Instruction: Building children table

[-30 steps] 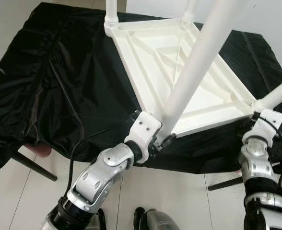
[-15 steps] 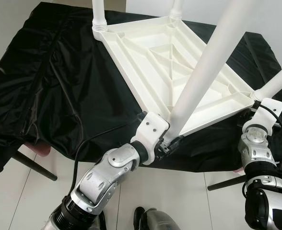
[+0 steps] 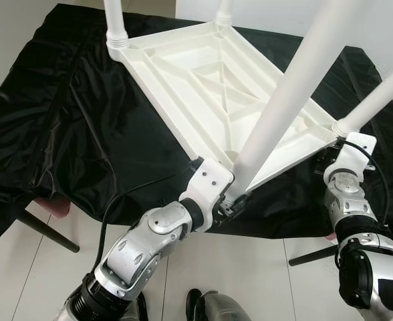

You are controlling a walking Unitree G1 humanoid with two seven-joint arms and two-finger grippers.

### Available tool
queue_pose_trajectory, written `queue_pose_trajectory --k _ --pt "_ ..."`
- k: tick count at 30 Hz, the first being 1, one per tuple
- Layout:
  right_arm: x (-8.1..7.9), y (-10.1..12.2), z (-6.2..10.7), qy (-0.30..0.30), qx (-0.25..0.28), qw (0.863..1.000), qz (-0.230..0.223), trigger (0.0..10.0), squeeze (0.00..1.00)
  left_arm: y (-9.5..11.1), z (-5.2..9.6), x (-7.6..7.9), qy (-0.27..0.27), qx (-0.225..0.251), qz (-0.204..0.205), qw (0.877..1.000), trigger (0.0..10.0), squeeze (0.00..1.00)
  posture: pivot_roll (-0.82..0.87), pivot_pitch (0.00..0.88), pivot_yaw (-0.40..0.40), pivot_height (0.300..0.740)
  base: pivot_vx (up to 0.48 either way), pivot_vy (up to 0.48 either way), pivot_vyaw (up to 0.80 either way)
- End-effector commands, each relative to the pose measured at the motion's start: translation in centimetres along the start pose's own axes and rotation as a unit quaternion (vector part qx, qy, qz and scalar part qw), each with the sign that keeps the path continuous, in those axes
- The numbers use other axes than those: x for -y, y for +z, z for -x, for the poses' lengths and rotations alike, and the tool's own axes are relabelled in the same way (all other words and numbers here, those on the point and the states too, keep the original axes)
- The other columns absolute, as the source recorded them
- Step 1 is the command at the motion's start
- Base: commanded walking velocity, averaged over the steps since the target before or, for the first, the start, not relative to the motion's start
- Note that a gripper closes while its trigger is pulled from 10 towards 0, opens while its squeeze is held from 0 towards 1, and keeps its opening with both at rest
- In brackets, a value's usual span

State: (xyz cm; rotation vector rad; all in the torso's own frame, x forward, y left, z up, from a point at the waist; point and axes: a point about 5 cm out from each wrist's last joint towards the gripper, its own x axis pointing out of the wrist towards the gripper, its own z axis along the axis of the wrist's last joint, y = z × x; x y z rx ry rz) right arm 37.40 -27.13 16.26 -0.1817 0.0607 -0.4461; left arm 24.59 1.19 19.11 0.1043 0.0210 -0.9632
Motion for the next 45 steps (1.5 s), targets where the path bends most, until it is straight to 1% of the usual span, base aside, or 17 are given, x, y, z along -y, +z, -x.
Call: queue_pose_trajectory --k 1,10,16,17,18,20,25,26,30,33,35,36,37,39,40,44,45 --pt "-3.2 -0.7 0.7 0.083 -0.010 0.996 -0.003 10.0 0.00 2.4 -0.4 3.4 -0.121 0.057 -0.006 0.991 0.0 0.00 0.05 0.199 -0.098 0.740 0.000 0.000 0.00" --pt "-6.4 -0.3 1.4 0.177 0.003 0.984 -0.018 10.0 0.00 2.8 -0.8 4.0 -0.147 0.058 -0.010 0.987 0.0 0.00 0.04 0.199 -0.081 0.740 0.000 0.000 0.00" --pt "-6.7 -0.6 1.6 0.182 0.000 0.983 -0.024 10.0 0.00 2.8 -0.8 4.1 -0.151 0.056 -0.011 0.987 0.0 0.00 0.05 0.198 -0.077 0.740 0.000 0.000 0.00" --pt "-6.8 -0.7 1.7 0.186 0.006 0.982 -0.035 10.0 0.06 2.8 -0.8 4.2 -0.156 0.055 -0.010 0.986 0.0 0.00 0.05 0.196 -0.074 0.740 0.000 0.000 0.00" --pt "-6.9 -0.7 1.9 0.192 0.012 0.980 -0.043 10.0 0.29 2.8 -0.8 4.3 -0.158 0.055 -0.010 0.986 0.0 0.00 0.05 0.196 -0.070 0.740 0.000 0.000 0.00" --pt "-7.2 -0.5 2.1 0.204 0.028 0.977 -0.054 10.0 0.29 2.8 -0.9 4.4 -0.163 0.056 -0.010 0.985 0.0 0.00 0.04 0.195 -0.067 0.740 0.000 0.000 0.00" --pt "-8.3 0.5 2.6 0.252 0.069 0.961 -0.084 10.0 0.17 3.0 -1.2 4.7 -0.175 0.058 -0.010 0.983 0.0 0.00 0.03 0.192 -0.058 0.740 0.000 0.000 0.00" --pt "-8.7 0.8 2.8 0.268 0.082 0.955 -0.096 10.0 0.00 3.0 -1.2 4.9 -0.180 0.059 -0.010 0.982 0.0 0.00 0.03 0.192 -0.056 0.740 0.000 0.000 0.00" --pt "-9.8 1.4 3.5 0.304 0.105 0.940 -0.110 10.0 0.00 3.4 -1.7 5.3 -0.195 0.064 -0.015 0.979 0.0 0.00 0.03 0.194 -0.055 0.740 0.000 0.000 0.00" --pt "-9.9 1.4 3.5 0.302 0.105 0.942 -0.105 10.0 0.00 3.5 -1.9 5.5 -0.199 0.067 -0.016 0.978 0.0 0.00 0.03 0.195 -0.053 0.740 0.000 0.000 0.00" --pt "-9.8 1.3 3.5 0.298 0.106 0.943 -0.101 10.0 0.00 3.6 -2.0 5.6 -0.200 0.067 -0.016 0.977 0.7 0.00 0.03 0.196 -0.054 0.740 0.000 0.000 0.00" --pt "-9.7 1.2 3.4 0.291 0.101 0.946 -0.100 10.0 0.00 3.6 -2.1 5.7 -0.203 0.066 -0.014 0.977 2.5 0.00 0.03 0.196 -0.054 0.740 0.000 0.000 0.00" --pt "-9.5 1.1 3.3 0.284 0.099 0.948 -0.098 10.0 0.00 3.6 -2.1 5.8 -0.204 0.066 -0.013 0.977 9.3 0.00 0.03 0.200 -0.053 0.740 0.000 0.000 0.00" --pt "-9.3 1.0 3.2 0.278 0.099 0.950 -0.101 10.0 0.00 3.5 -2.2 5.9 -0.203 0.064 -0.013 0.977 9.3 0.00 0.03 0.200 -0.053 0.740 0.000 0.000 0.00" --pt "-8.9 1.0 3.1 0.267 0.100 0.953 -0.102 10.0 0.00 3.4 -2.4 5.9 -0.204 0.064 -0.013 0.977 10.0 0.00 0.03 0.200 -0.053 0.740 0.000 0.000 0.00" --pt "-7.8 0.7 2.7 0.239 0.101 0.960 -0.106 10.0 0.00 3.3 -2.6 6.0 -0.208 0.059 -0.010 0.976 10.0 0.00 0.03 0.209 -0.045 0.740 0.000 0.000 0.00" --pt "-7.5 0.6 2.7 0.234 0.100 0.961 -0.106 10.0 0.00 3.3 -2.6 6.1 -0.211 0.059 -0.009 0.976 10.0 0.13 0.03 0.212 -0.043 0.740 0.000 0.000 0.00"
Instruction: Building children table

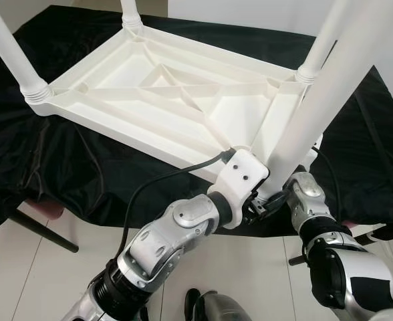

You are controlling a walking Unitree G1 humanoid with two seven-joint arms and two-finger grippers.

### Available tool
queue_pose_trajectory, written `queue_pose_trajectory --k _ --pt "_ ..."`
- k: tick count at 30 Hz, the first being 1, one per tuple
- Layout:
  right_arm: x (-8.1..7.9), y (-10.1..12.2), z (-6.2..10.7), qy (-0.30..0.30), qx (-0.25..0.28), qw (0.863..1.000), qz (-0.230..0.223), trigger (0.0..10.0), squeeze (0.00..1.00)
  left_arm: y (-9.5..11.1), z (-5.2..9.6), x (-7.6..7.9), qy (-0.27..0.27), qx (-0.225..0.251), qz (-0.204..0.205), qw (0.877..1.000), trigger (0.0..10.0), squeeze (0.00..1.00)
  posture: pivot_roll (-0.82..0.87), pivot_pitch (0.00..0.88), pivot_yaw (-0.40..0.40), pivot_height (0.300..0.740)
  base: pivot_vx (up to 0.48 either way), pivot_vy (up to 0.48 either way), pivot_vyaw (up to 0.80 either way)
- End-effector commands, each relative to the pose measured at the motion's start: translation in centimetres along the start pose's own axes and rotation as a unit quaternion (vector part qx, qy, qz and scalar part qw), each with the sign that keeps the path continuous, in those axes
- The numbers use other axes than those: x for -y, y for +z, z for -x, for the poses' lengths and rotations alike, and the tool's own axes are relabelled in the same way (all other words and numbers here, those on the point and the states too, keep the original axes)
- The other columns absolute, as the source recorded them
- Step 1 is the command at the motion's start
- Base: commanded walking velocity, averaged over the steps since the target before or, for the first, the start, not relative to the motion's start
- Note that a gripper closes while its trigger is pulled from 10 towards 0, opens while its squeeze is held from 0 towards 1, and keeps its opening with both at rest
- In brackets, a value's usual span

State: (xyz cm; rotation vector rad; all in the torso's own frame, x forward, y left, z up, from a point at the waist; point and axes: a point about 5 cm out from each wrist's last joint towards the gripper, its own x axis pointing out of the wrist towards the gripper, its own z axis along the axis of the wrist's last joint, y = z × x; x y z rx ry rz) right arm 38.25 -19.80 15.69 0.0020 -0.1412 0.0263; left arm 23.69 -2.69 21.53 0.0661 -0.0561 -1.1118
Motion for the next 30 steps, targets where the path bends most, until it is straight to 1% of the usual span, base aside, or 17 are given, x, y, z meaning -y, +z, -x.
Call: queue_pose_trajectory --k 1,2,3,7,8,10,11,12,18,19,21,22,25,27,28,29,30 --pt "-0.5 -0.3 0.1 0.006 0.001 1.000 0.000 10.0 0.00 0.5 -0.6 3.3 -0.142 0.016 0.000 0.990 10.0 0.13 0.03 0.212 -0.043 0.740 0.000 0.000 0.00" --pt "-0.5 -0.3 0.1 0.006 0.001 1.000 0.000 10.0 0.00 0.5 -0.6 3.3 -0.142 0.016 0.000 0.990 10.0 0.13 0.03 0.212 -0.043 0.740 0.000 0.000 0.00" --pt "-0.3 -0.3 0.2 0.001 0.001 1.000 0.002 10.0 0.00 0.4 -0.7 3.3 -0.145 0.013 0.009 0.989 10.0 1.00 0.03 0.215 -0.039 0.740 0.000 0.000 0.00" --pt "0.8 0.0 0.5 -0.029 0.016 0.999 -0.003 10.0 0.00 0.3 -0.6 3.4 -0.150 0.009 0.018 0.989 10.0 1.00 0.03 0.218 -0.036 0.740 0.000 0.000 0.00" --pt "1.2 0.1 0.6 -0.049 0.024 0.999 -0.004 10.0 0.00 0.3 -0.6 3.4 -0.149 0.009 0.017 0.989 10.0 1.00 0.03 0.218 -0.036 0.740 0.000 0.000 0.00" --pt "2.8 0.3 1.4 -0.131 0.047 0.990 0.012 10.0 0.00 0.4 -0.6 3.3 -0.146 0.009 0.019 0.989 10.0 1.00 0.03 0.221 -0.037 0.740 0.000 0.000 0.00" --pt "2.8 0.3 1.4 -0.131 0.047 0.990 0.012 10.0 0.00 0.4 -0.6 3.3 -0.146 0.009 0.019 0.989 10.0 1.00 0.03 0.221 -0.037 0.740 0.000 0.000 0.00" --pt "3.3 0.4 1.8 -0.158 0.057 0.986 0.016 10.0 0.00 0.4 -0.5 3.2 -0.144 0.009 0.019 0.989 10.0 1.00 0.04 0.223 -0.037 0.740 0.000 0.000 0.00" --pt "4.2 1.6 2.9 -0.198 0.115 0.973 0.008 10.0 0.00 0.5 -0.5 3.1 -0.138 0.012 0.018 0.990 10.0 1.00 0.04 0.227 -0.034 0.740 0.000 0.000 0.00" --pt "4.7 2.3 3.2 -0.212 0.138 0.967 0.007 10.0 0.00 0.6 -0.6 2.9 -0.125 0.013 0.009 0.992 10.0 0.71 0.04 0.230 -0.033 0.740 0.000 0.000 0.00" --pt "4.7 2.3 3.2 -0.212 0.138 0.967 0.007 10.0 0.00 0.6 -0.6 2.9 -0.125 0.013 0.009 0.992 10.0 0.71 0.04 0.230 -0.033 0.740 0.000 0.000 0.00" --pt "5.0 2.7 3.4 -0.222 0.144 0.964 0.011 10.0 0.00 0.6 -0.7 2.8 -0.119 0.014 0.007 0.993 10.0 0.00 0.04 0.232 -0.031 0.740 0.000 0.000 0.00" --pt "5.6 3.6 3.7 -0.251 0.150 0.956 0.023 10.0 0.00 1.0 -0.8 2.2 -0.095 0.023 0.006 0.995 10.0 0.00 0.04 0.234 -0.030 0.740 0.000 0.000 0.00" --pt "6.1 3.8 3.8 -0.276 0.136 0.951 0.036 10.0 0.00 1.2 -0.9 1.9 -0.081 0.029 0.005 0.996 10.0 0.00 0.04 0.234 -0.030 0.740 0.000 0.000 0.00" --pt "6.7 4.4 4.1 -0.300 0.138 0.943 0.043 10.0 0.00 1.4 -0.9 1.6 -0.070 0.034 0.004 0.997 10.0 0.00 0.05 0.234 -0.028 0.740 0.000 0.000 0.00" --pt "6.7 4.4 4.1 -0.300 0.138 0.943 0.043 10.0 0.00 1.4 -0.9 1.6 -0.070 0.034 0.004 0.997 10.0 0.00 0.05 0.234 -0.028 0.740 0.000 0.000 0.00" --pt "7.2 5.2 4.5 -0.321 0.152 0.934 0.043 10.0 0.00 1.5 -1.0 1.3 -0.059 0.038 0.002 0.998 10.0 0.00 0.05 0.233 -0.027 0.740 0.000 0.000 0.00"
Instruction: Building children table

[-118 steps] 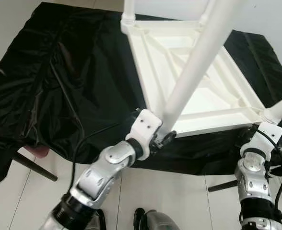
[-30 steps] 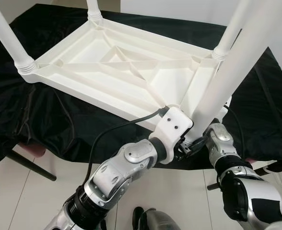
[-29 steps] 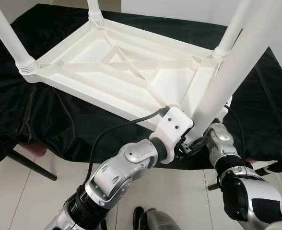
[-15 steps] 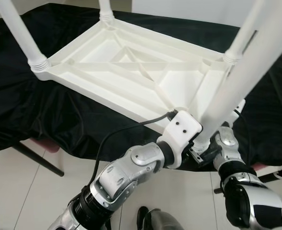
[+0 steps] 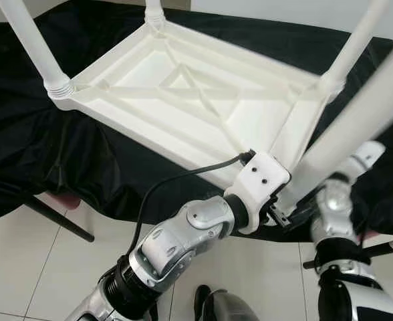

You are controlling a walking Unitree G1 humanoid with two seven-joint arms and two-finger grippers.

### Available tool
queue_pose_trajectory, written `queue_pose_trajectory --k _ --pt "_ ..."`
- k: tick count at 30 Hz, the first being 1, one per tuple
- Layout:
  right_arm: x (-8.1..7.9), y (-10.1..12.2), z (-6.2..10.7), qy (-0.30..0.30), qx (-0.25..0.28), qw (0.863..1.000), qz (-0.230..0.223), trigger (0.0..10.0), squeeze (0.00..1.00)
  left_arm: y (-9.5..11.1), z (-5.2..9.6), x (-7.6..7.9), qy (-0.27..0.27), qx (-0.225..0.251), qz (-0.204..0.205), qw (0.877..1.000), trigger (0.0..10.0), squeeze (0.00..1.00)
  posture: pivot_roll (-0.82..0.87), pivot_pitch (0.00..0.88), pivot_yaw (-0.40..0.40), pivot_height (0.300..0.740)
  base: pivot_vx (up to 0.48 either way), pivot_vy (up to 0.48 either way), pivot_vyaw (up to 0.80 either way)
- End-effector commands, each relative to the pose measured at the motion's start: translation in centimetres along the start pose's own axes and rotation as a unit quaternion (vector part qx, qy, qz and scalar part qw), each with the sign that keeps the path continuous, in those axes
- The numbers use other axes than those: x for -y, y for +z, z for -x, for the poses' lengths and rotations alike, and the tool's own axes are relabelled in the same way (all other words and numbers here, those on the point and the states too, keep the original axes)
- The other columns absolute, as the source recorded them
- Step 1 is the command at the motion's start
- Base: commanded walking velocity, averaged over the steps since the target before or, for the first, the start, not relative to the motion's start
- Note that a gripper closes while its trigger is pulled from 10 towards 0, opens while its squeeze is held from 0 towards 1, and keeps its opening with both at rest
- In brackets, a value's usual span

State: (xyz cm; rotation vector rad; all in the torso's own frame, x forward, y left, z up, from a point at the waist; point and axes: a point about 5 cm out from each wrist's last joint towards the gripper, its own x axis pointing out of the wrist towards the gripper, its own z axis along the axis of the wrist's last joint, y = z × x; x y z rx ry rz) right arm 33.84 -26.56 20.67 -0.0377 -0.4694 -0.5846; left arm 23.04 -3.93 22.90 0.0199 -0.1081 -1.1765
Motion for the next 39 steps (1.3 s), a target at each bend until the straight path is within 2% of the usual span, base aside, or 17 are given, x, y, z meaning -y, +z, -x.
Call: queue_pose_trajectory --k 1,6,10,12,13,16,19,21,22,23,25,29,32,34,35,36,39 --pt "0.9 0.0 0.3 -0.027 -0.003 1.000 0.000 10.0 0.00 0.1 -0.1 0.3 -0.027 0.005 -0.005 1.000 10.0 0.00 0.05 0.233 -0.027 0.740 0.000 0.000 0.00" --pt "0.2 1.1 0.7 0.017 0.020 0.999 -0.031 10.0 0.00 0.1 -0.1 0.2 -0.026 0.003 -0.006 1.000 10.0 0.00 0.05 0.230 -0.027 0.740 0.000 0.000 0.00" --pt "-0.7 1.3 1.9 0.070 0.010 0.996 -0.047 10.0 0.00 -0.3 0.3 0.2 -0.031 -0.006 -0.014 0.999 10.0 0.00 0.06 0.225 -0.032 0.740 0.000 0.000 0.00" --pt "-0.7 1.3 1.9 0.070 0.010 0.996 -0.047 10.0 0.00 -0.3 0.3 0.2 -0.031 -0.006 -0.014 0.999 10.0 0.00 0.06 0.225 -0.032 0.740 0.000 0.000 0.00" --pt "-0.8 1.2 2.6 0.094 -0.001 0.994 -0.051 10.0 0.00 -0.6 0.8 -0.2 -0.026 -0.012 -0.019 0.999 10.0 0.00 0.07 0.219 -0.044 0.740 0.000 0.000 0.00" --pt "-0.9 1.2 3.4 0.118 -0.010 0.991 -0.055 10.0 0.00 -0.9 1.5 -0.7 -0.017 -0.019 -0.028 0.999 10.0 0.00 0.07 0.219 -0.044 0.740 0.000 0.000 0.00" --pt "-0.8 1.4 4.9 0.170 -0.029 0.983 -0.063 10.0 0.00 -1.7 3.3 -2.2 0.011 -0.033 -0.039 0.999 10.0 0.00 0.08 0.208 -0.060 0.740 0.000 0.000 0.00" --pt "-0.8 1.4 4.9 0.170 -0.029 0.983 -0.063 10.0 0.00 -1.7 3.3 -2.2 0.011 -0.033 -0.039 0.999 10.0 0.00 0.08 0.208 -0.060 0.740 0.000 0.000 0.00" --pt "-0.4 1.3 5.4 0.190 -0.035 0.979 -0.063 10.0 0.00 -2.1 4.4 -2.8 0.023 -0.040 -0.043 0.998 10.0 0.00 0.08 0.195 -0.066 0.740 0.000 0.000 0.00" --pt "-0.4 1.3 5.4 0.190 -0.035 0.979 -0.063 10.0 0.00 -2.1 4.4 -2.8 0.023 -0.040 -0.043 0.998 10.0 0.00 0.08 0.195 -0.066 0.740 0.000 0.000 0.00" --pt "0.5 1.4 6.4 0.230 -0.045 0.969 -0.072 10.0 0.00 -2.6 6.1 -3.3 0.034 -0.049 -0.038 0.998 10.0 0.00 0.08 0.176 -0.066 0.740 0.000 0.000 0.00" --pt "1.4 1.8 8.0 0.289 -0.068 0.950 -0.101 10.0 0.00 -3.1 7.5 -3.6 0.045 -0.059 -0.029 0.997 10.0 0.00 0.06 0.163 -0.055 0.740 0.000 0.000 0.00" --pt "1.6 1.9 8.4 0.302 -0.073 0.945 -0.104 10.0 0.00 -3.1 7.7 -3.7 0.046 -0.058 -0.030 0.997 10.0 0.00 0.06 0.163 -0.052 0.740 0.000 0.000 0.00" --pt "2.4 2.3 9.8 0.354 -0.093 0.923 -0.116 10.0 0.00 -3.2 8.1 -3.8 0.044 -0.059 -0.026 0.997 10.0 0.00 0.05 0.161 -0.041 0.740 0.000 0.000 0.00" --pt "2.4 2.3 9.8 0.354 -0.093 0.923 -0.116 10.0 0.00 -3.2 8.1 -3.8 0.044 -0.059 -0.026 0.997 10.0 0.00 0.05 0.161 -0.041 0.740 0.000 0.000 0.00" --pt "3.1 2.6 10.6 0.381 -0.103 0.911 -0.118 10.0 0.00 -3.3 8.4 -4.0 0.043 -0.064 -0.024 0.997 10.0 0.00 0.04 0.162 -0.037 0.740 0.000 0.000 0.00" --pt "3.8 2.9 11.0 0.402 -0.109 0.902 -0.115 10.0 0.00 -3.4 8.4 -4.2 0.040 -0.068 -0.028 0.996 10.0 0.00 0.03 0.162 -0.033 0.740 0.000 0.000 0.00"
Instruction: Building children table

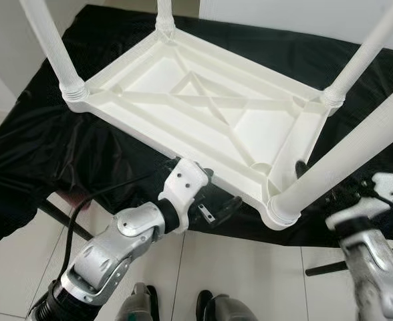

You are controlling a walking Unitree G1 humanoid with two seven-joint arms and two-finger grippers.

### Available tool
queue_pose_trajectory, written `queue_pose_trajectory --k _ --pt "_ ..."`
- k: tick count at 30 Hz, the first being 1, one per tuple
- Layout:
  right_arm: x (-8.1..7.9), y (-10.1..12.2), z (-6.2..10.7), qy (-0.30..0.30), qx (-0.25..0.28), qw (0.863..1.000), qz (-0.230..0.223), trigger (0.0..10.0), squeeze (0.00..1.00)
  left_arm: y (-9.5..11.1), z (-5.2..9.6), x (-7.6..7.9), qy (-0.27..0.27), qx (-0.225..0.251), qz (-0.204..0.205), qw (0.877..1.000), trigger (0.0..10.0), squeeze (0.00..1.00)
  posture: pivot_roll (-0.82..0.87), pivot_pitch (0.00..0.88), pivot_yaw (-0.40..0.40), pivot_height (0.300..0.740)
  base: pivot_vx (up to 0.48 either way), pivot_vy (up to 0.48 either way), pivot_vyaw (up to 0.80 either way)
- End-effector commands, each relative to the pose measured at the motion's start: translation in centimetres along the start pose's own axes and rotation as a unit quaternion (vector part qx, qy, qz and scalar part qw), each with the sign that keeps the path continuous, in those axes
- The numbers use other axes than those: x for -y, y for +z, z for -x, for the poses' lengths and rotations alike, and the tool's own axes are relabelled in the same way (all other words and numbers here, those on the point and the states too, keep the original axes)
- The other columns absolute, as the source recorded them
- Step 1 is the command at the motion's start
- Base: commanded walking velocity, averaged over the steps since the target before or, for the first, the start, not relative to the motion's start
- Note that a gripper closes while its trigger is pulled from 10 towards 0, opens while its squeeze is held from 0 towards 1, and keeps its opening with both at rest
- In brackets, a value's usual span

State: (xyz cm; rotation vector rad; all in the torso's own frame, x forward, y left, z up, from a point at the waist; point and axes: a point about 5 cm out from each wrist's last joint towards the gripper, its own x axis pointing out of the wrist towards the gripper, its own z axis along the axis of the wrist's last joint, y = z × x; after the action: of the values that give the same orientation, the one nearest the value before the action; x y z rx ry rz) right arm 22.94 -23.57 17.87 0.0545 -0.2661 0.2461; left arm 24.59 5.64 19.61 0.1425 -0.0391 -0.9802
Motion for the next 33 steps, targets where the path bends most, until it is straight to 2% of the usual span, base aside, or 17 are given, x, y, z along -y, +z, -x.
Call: queue_pose_trajectory --k 1,7,8,9,11,14,17,21,25,27,29,33 --pt "-0.2 0.3 0.4 0.019 -0.001 1.000 -0.005 10.0 0.00 -0.3 0.0 0.7 -0.054 -0.004 0.003 0.999 10.0 0.00 0.03 0.162 -0.033 0.740 0.000 0.000 0.00" --pt "0.1 0.3 2.2 0.063 -0.034 0.997 0.025 10.0 0.00 -0.6 0.0 0.6 -0.060 -0.010 0.000 0.998 10.0 0.00 0.02 0.161 -0.026 0.740 0.000 0.000 0.00" --pt "0.1 0.2 3.1 0.091 -0.055 0.994 0.034 10.0 0.00 -0.7 0.1 0.6 -0.063 -0.012 -0.002 0.998 10.0 0.00 0.01 0.162 -0.023 0.740 0.000 0.000 0.00" --pt "0.1 0.2 3.1 0.091 -0.055 0.994 0.034 10.0 0.00 -0.7 0.1 0.6 -0.063 -0.012 -0.002 0.998 10.0 0.00 0.01 0.162 -0.023 0.740 0.000 0.000 0.00" --pt "-0.4 0.2 4.2 0.148 -0.087 0.985 0.030 10.0 0.00 -0.8 0.1 0.7 -0.066 -0.014 -0.004 0.998 10.0 0.00 0.01 0.160 -0.022 0.740 0.000 0.000 0.00" --pt "-0.6 0.3 4.4 0.167 -0.094 0.981 0.025 10.0 0.00 -0.9 0.1 0.7 -0.066 -0.017 -0.006 0.998 10.0 0.00 0.01 0.159 -0.022 0.740 0.000 0.000 0.00" --pt "-1.3 0.7 4.0 0.215 -0.097 0.972 0.012 10.0 0.00 -0.9 0.1 0.6 -0.064 -0.018 -0.010 0.998 10.0 0.00 0.01 0.158 -0.032 0.740 0.000 0.000 0.00" --pt "-1.5 0.8 4.0 0.231 -0.103 0.967 0.005 10.0 0.00 -0.9 0.1 0.6 -0.064 -0.018 -0.010 0.998 10.0 0.00 0.02 0.159 -0.033 0.740 0.000 0.000 0.00" --pt "-1.7 0.9 3.9 0.265 -0.119 0.957 -0.002 10.0 0.00 -0.8 0.3 0.5 -0.056 -0.018 -0.010 0.998 10.0 0.00 0.02 0.161 -0.039 0.740 0.000 0.000 0.00" --pt "-1.9 1.0 4.1 0.293 -0.130 0.947 -0.004 10.0 0.00 -0.9 0.4 0.6 -0.055 -0.019 -0.009 0.998 10.0 0.00 0.03 0.165 -0.041 0.740 0.000 0.000 0.00" --pt "-1.9 1.0 4.1 0.293 -0.130 0.947 -0.004 10.0 0.00 -0.9 0.4 0.6 -0.055 -0.019 -0.009 0.998 10.0 0.00 0.03 0.165 -0.041 0.740 0.000 0.000 0.00" --pt "-2.1 1.5 4.3 0.344 -0.147 0.927 0.001 10.0 0.00 -0.9 0.5 0.5 -0.055 -0.021 -0.008 0.998 10.0 0.00 0.03 0.170 -0.031 0.740 0.000 0.000 0.00"
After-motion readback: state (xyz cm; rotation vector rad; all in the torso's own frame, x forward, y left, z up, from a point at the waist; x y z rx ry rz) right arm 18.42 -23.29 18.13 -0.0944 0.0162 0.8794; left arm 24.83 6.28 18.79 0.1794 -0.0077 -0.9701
